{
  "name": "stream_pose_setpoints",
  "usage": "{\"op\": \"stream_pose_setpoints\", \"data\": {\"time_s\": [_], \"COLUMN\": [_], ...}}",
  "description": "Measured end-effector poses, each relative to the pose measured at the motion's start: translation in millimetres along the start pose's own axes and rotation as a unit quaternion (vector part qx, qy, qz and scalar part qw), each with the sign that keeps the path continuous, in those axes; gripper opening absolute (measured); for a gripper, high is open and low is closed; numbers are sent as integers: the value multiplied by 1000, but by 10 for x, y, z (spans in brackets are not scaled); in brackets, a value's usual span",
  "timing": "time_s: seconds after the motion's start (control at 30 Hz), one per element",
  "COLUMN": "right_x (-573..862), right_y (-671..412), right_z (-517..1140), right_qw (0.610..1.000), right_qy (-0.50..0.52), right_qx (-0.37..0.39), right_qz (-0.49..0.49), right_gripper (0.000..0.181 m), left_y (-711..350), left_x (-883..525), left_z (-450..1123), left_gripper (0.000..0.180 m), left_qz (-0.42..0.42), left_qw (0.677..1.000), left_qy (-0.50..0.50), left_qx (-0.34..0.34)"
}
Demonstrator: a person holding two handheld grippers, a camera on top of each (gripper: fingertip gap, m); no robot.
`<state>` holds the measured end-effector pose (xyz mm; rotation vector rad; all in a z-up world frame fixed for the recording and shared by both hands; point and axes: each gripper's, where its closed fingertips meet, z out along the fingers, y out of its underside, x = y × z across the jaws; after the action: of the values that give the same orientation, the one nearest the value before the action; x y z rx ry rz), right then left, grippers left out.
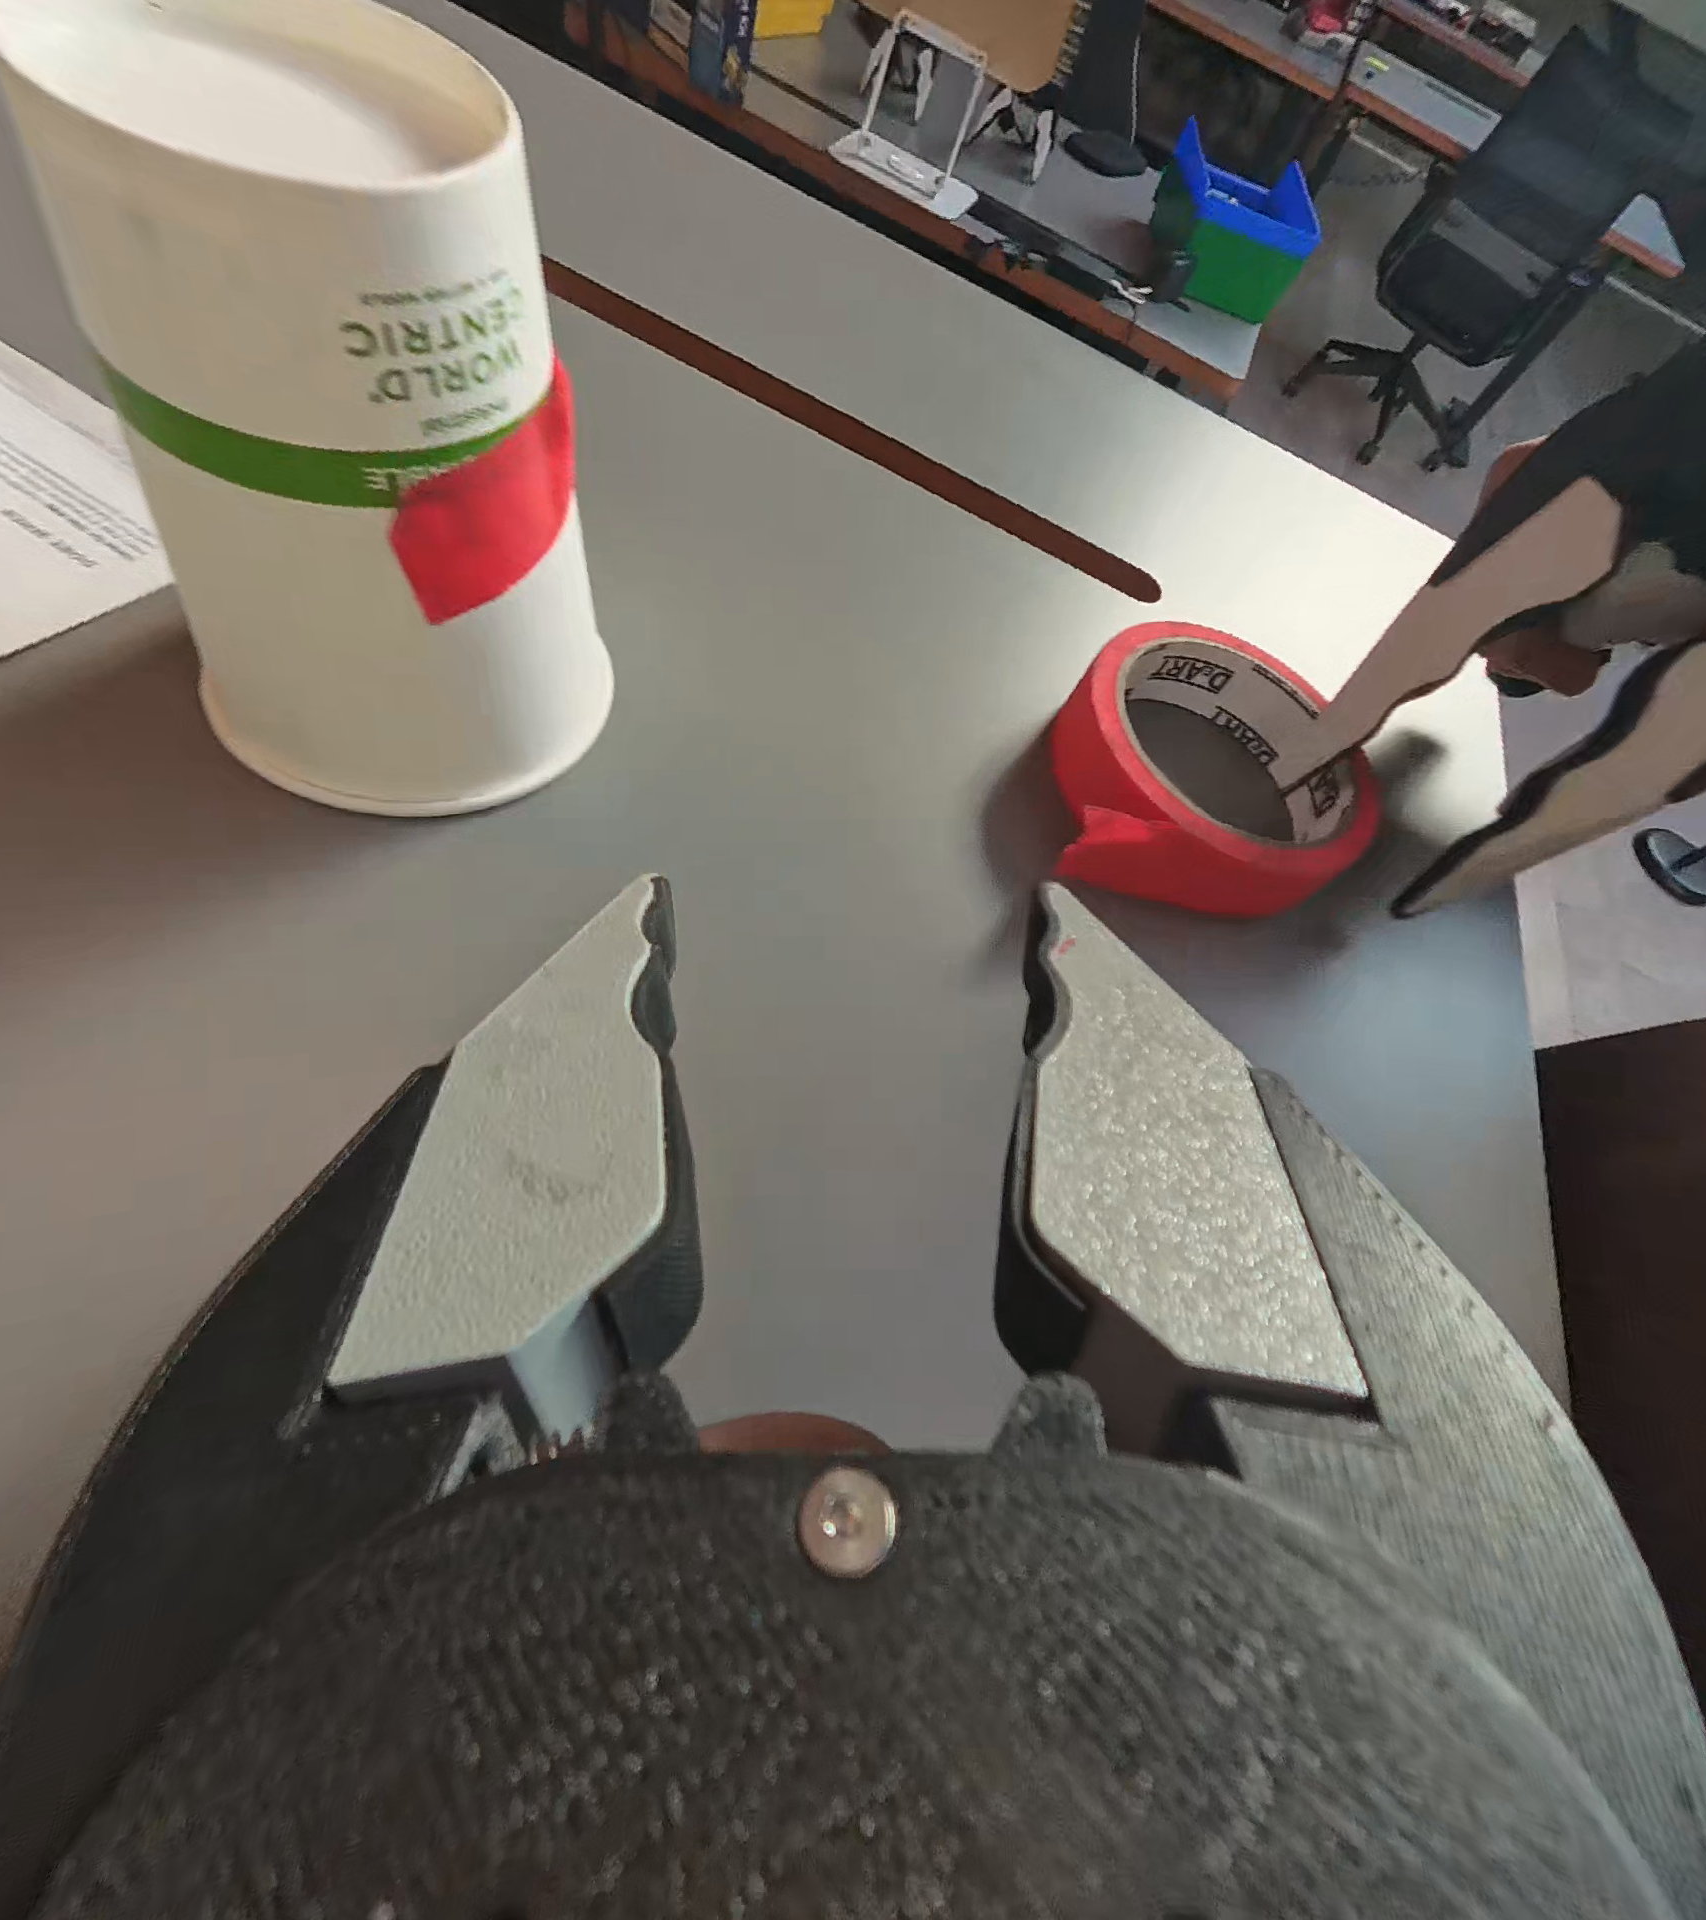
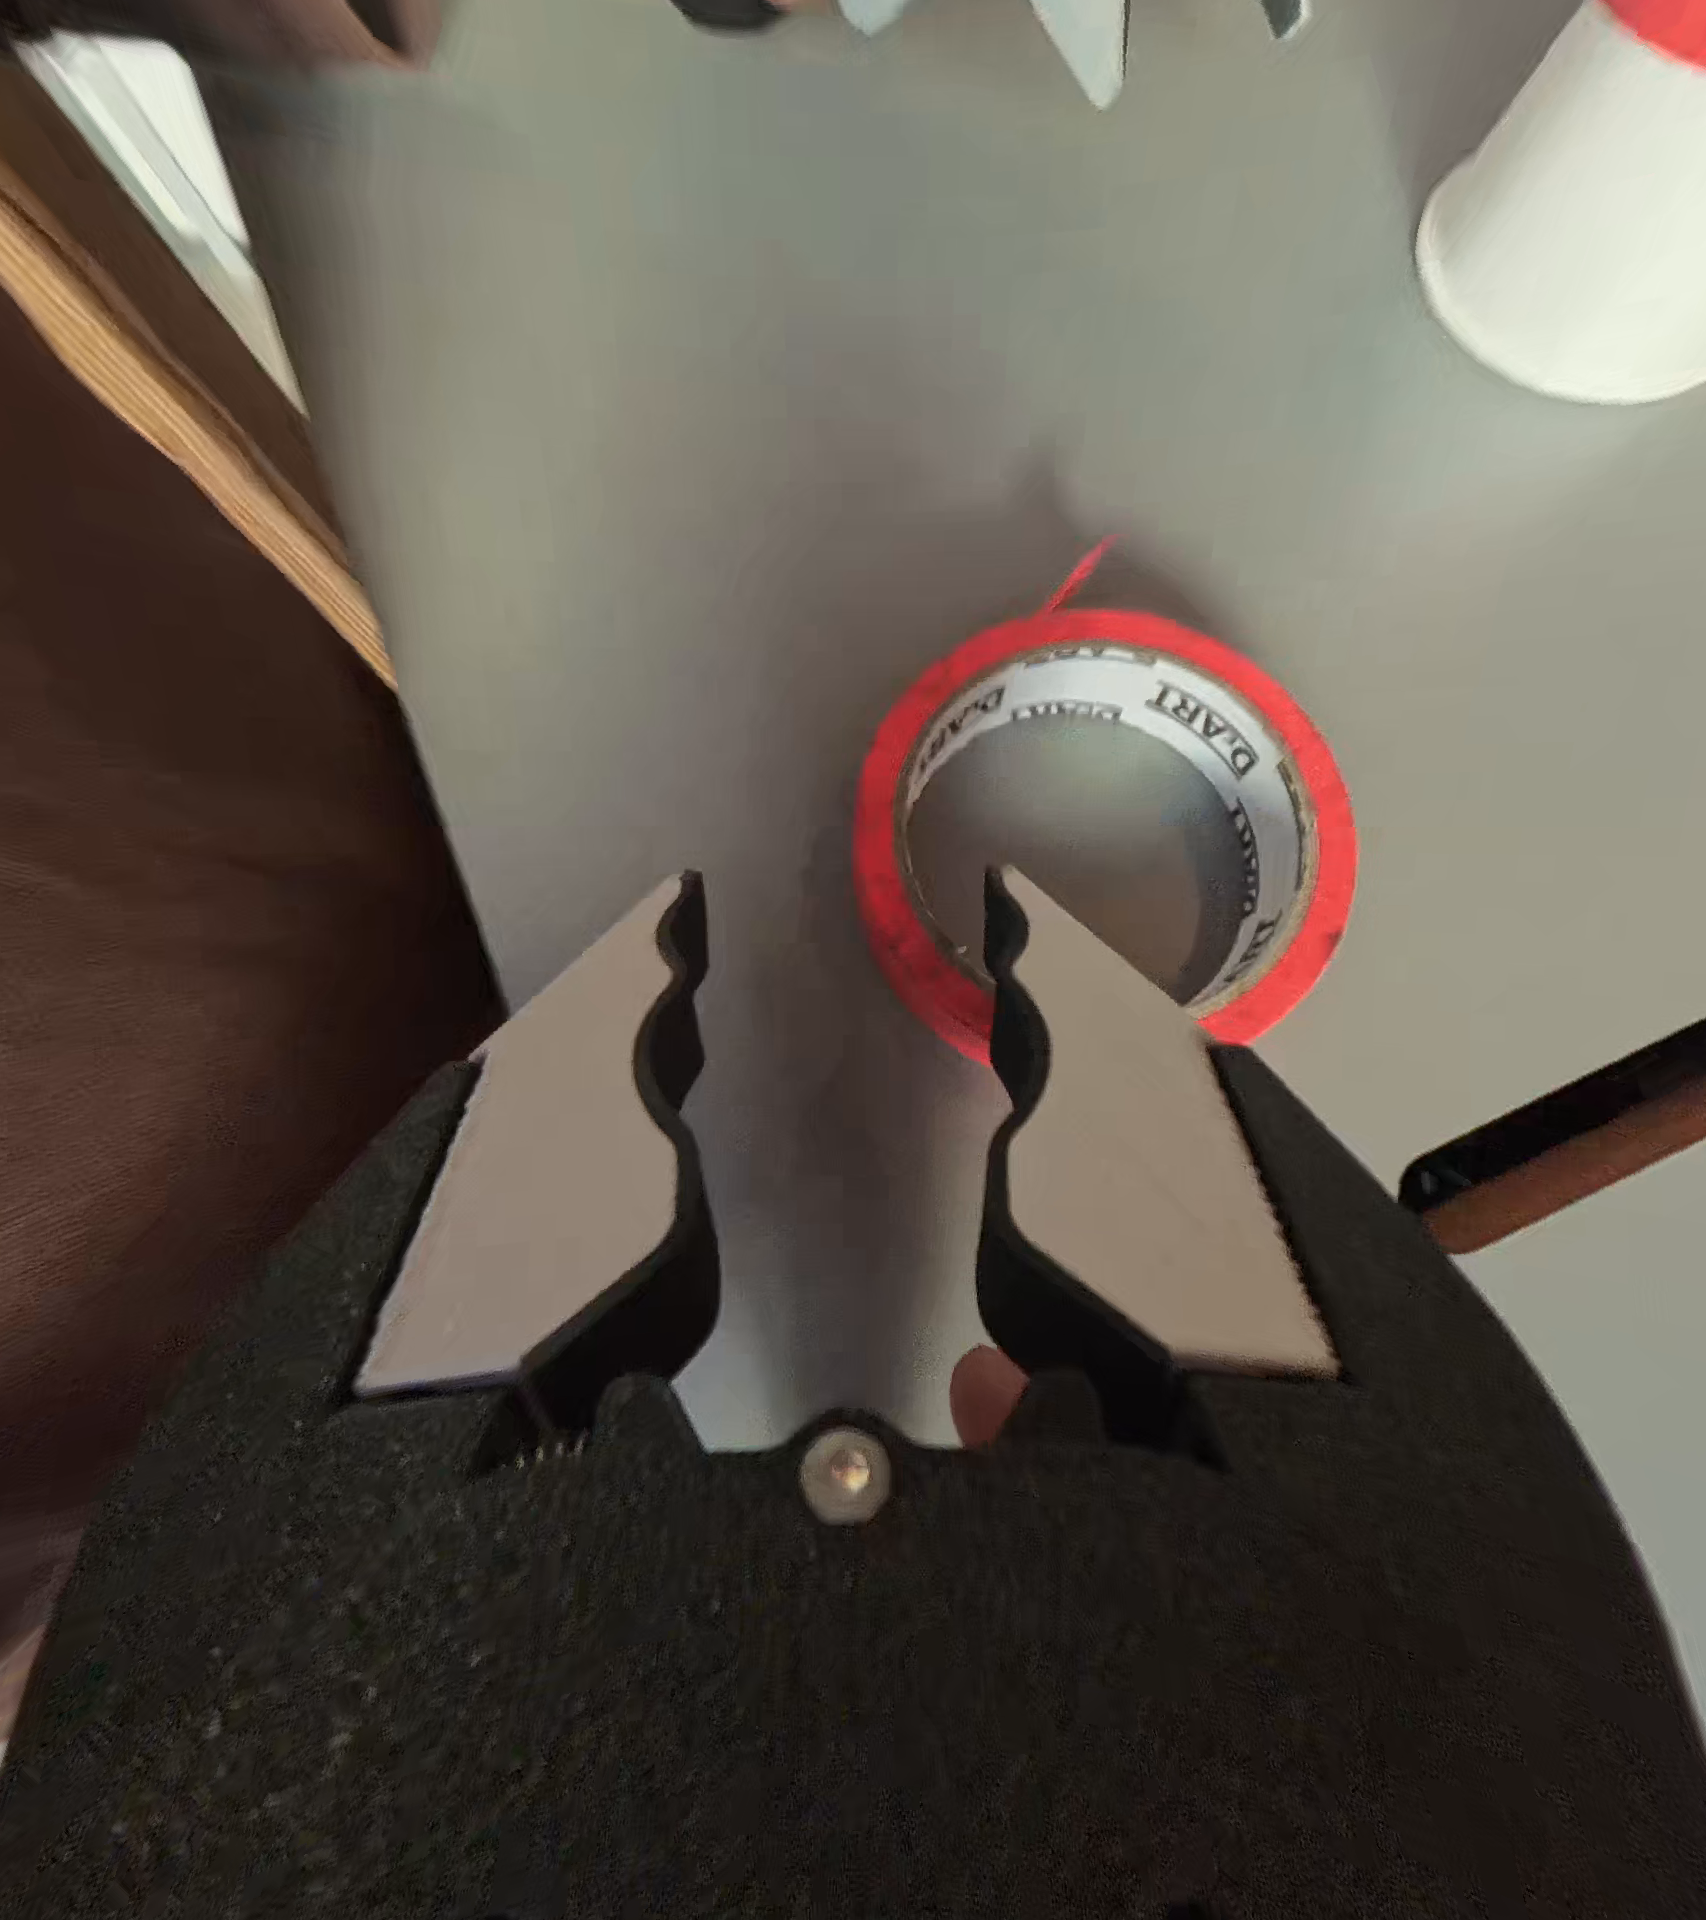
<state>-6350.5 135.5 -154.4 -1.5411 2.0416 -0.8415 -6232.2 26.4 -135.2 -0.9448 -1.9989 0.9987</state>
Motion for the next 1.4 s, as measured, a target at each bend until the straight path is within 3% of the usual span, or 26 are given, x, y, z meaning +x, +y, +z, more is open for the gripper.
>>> {"op": "stream_pose_setpoints", "data": {"time_s": [0.1, 0.3, 0.37, 0.4, 0.5, 0.6, 0.67, 0.77, 0.87, 1.03, 1.4], "right_x": [20, 57, 11, -24, -58, 52, 129, 277, 422, 275, 179], "right_y": [-32, -417, -573, -621, -543, -201, 130, 696, 1404, 2226, 2977], "right_z": [227, 499, 335, 185, -331, -835, -1207, -1781, -2156, -2432, -2827], "right_qw": [1000, 1000, 999, 996, 985, 978, 975, 965, 957, 946, 900], "right_qy": [12, 19, 11, 9, 16, 61, 94, 144, 185, 187, 287], "right_qx": [-27, -14, 46, 83, 167, 196, 199, 213, 191, 193, 195], "right_qz": [1, 12, 24, 26, 39, 43, 37, 58, 113, 179, 265], "right_gripper": [11, 18, 15, 4, 1, 20, 23, 35, 65, 78, 91], "left_y": [38, -265, -387, -450, -585, -696, -798, -900, -902, -593, -212], "left_x": [146, 402, 438, 525, 945, 1730, 2314, 2902, 3376, 4047, 4713], "left_z": [182, 233, 209, 190, 162, 302, 558, 1170, 1768, 2462, 3109], "left_gripper": [63, 53, 45, 42, 51, 54, 54, 54, 51, 45, 55], "left_qz": [25, 88, 102, 105, 134, 167, 179, 184, 190, 169, 189], "left_qw": [999, 995, 994, 993, 987, 977, 970, 970, 969, 960, 915], "left_qy": [12, 35, 19, 19, 21, 90, 142, 146, 155, 212, 310], "left_qx": [-21, 11, 34, 51, 83, 93, 88, 62, 37, -68, -177]}}
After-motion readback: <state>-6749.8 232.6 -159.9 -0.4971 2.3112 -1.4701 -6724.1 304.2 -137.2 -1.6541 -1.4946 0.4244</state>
